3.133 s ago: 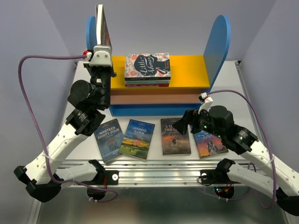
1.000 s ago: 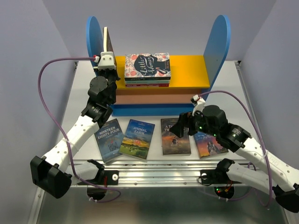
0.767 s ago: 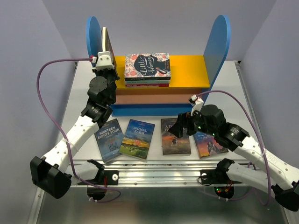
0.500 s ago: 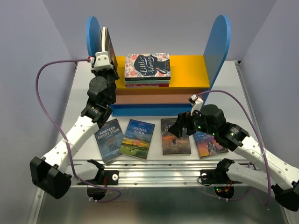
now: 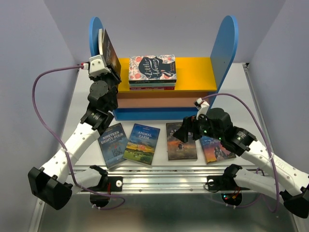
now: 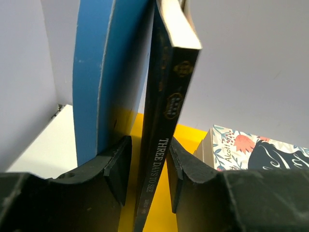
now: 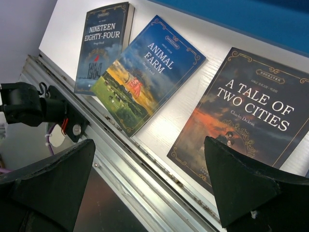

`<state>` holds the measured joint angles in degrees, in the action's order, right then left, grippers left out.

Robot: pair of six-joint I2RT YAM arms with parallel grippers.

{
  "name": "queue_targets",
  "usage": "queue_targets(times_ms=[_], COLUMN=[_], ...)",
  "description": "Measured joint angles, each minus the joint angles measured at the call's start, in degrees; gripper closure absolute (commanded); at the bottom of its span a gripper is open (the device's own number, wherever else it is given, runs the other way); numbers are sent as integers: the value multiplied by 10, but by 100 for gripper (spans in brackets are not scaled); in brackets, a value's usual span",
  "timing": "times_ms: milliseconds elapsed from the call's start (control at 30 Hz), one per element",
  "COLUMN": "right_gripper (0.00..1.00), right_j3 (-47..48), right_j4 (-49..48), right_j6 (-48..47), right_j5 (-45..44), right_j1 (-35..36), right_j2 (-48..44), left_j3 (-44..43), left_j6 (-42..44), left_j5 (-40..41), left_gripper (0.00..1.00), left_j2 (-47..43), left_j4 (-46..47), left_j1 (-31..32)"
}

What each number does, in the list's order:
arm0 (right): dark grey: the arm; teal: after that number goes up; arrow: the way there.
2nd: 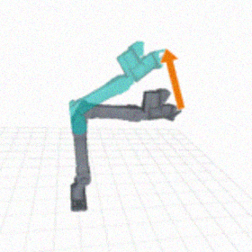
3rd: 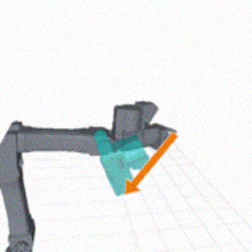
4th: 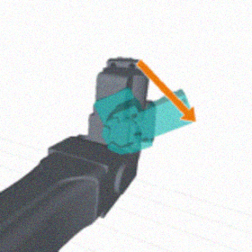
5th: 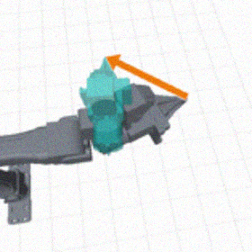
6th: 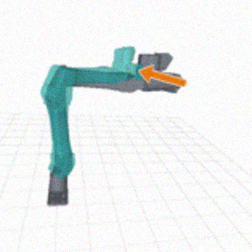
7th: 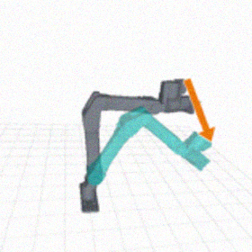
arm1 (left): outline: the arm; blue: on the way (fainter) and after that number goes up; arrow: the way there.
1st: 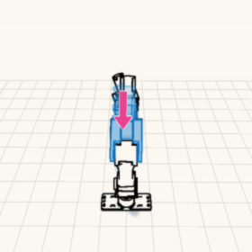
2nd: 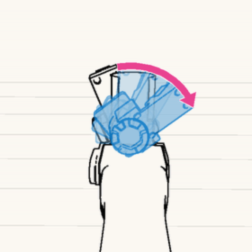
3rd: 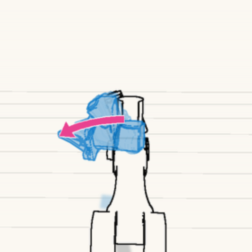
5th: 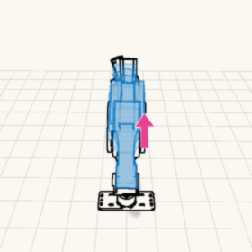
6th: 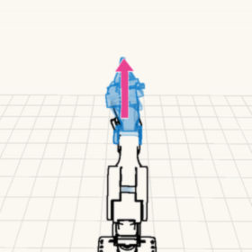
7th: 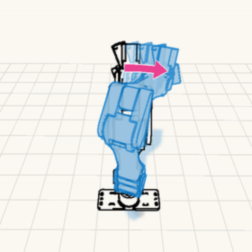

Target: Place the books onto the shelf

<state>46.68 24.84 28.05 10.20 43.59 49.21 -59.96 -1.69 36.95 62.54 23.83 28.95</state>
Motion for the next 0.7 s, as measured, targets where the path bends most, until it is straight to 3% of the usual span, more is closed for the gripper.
queue_targets(times_ms=[167, 700], right_gripper=[0, 0], right_j3=[0, -7], right_j4=[-1, -29], right_j6=[0, 0], right_j5=[10, 27], right_j1=[0, 0], right_j2=[4, 4], left_j3=[0, -12], left_j6=[-49, -194], left_j5=[6, 24], left_gripper=[48, 41], left_j2=[-9, -25], left_j4=[-28, -139], left_j1=[-1, 3])
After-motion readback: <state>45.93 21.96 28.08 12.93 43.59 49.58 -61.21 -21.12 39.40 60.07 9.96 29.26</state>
